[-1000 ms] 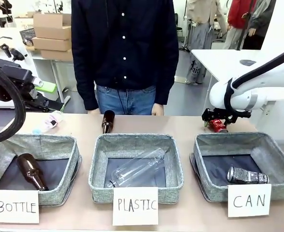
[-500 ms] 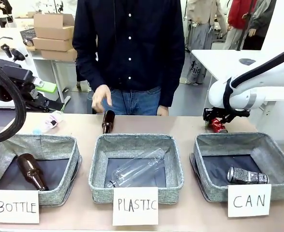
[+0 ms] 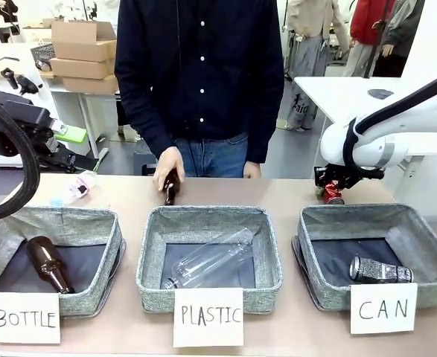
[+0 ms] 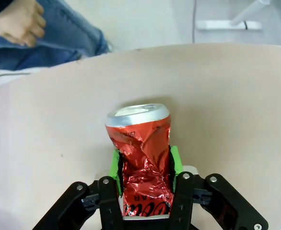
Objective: Sort the can waste into the basket.
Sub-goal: Pick up the can waste from the table and place it in the right Fabric basket.
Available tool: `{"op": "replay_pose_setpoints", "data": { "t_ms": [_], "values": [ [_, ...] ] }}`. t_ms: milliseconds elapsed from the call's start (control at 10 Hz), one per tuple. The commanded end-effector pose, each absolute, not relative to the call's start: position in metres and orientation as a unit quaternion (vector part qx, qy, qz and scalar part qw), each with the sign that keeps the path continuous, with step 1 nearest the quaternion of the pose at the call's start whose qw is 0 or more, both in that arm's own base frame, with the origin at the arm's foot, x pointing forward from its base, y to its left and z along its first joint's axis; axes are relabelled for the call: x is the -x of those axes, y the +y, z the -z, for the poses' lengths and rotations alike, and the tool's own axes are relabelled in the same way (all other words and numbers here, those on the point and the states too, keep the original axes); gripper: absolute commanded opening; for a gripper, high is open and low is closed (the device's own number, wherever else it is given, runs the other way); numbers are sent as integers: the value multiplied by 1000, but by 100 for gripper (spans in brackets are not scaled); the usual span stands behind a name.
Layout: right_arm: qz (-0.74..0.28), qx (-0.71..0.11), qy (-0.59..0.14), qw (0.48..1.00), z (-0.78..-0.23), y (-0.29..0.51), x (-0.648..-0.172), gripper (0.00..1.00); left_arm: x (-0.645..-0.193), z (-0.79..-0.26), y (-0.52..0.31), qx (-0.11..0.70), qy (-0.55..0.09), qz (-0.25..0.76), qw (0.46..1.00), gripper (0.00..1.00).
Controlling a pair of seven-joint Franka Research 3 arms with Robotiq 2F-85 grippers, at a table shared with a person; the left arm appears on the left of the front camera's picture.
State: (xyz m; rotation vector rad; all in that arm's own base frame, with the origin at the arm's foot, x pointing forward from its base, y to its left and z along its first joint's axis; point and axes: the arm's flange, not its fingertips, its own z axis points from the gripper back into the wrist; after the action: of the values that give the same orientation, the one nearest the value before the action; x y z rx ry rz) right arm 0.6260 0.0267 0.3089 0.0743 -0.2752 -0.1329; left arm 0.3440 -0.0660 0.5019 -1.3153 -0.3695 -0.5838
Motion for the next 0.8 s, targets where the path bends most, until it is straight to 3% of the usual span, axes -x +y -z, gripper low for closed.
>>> {"op": "replay_pose_setpoints", "data": {
  "t_ms": [0,200,400,700],
  "values": [
    [72,-49,-144,986,-317,26,-627,0,-344,-504,-63,597,-169,274,735,100],
    [65,-80,-161,982,-344,28,-612,0,-344,-504,-63,597,-169,274,735,100],
    [29,-135,-198,970,-430,34,-555,0,-344,-504,-63,597,-169,274,735,100],
    [-60,-241,-137,959,-509,17,-461,0,-344,-504,-63,597,-169,274,735,100]
  ]
}}
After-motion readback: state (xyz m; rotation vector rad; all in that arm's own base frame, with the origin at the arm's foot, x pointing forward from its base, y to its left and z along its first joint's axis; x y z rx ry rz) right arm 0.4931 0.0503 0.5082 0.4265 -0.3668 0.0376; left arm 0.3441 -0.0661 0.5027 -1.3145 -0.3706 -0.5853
